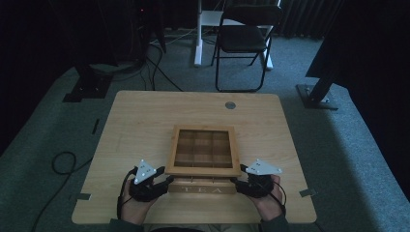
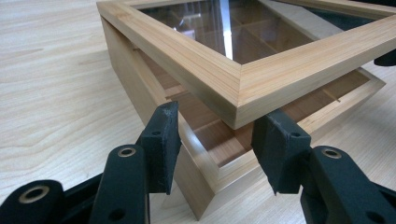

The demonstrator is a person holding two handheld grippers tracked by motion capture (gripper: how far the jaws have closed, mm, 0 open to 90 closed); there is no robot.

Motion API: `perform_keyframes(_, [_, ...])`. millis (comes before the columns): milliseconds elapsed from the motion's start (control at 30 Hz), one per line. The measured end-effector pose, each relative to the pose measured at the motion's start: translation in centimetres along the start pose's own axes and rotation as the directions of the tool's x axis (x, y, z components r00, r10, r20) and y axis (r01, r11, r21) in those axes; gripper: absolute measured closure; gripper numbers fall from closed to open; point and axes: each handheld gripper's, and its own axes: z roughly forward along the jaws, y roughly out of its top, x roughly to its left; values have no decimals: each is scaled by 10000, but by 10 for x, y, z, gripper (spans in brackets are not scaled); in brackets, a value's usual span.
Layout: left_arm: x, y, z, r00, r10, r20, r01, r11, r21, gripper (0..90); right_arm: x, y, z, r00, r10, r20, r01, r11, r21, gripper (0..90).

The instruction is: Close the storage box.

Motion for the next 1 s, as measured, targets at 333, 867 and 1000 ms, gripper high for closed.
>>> perform_keyframes(333, [-2, -6, 3, 10000, 29, -58, -28, 10000, 86, 521, 0, -7, 1, 10000, 69, -35, -68, 9999, 105, 429])
perform_keyframes(867, [-4, -14, 8, 9997, 104, -226, -97, 9996, 277, 521, 1, -14, 1, 9999, 94, -72, -92, 9996, 279, 418])
perform_keyframes(1000, [-4, -16, 9, 9997, 80, -225, -72, 9994, 333, 521, 0, -16, -1, 9999, 85, -87, -82, 9995, 302, 413])
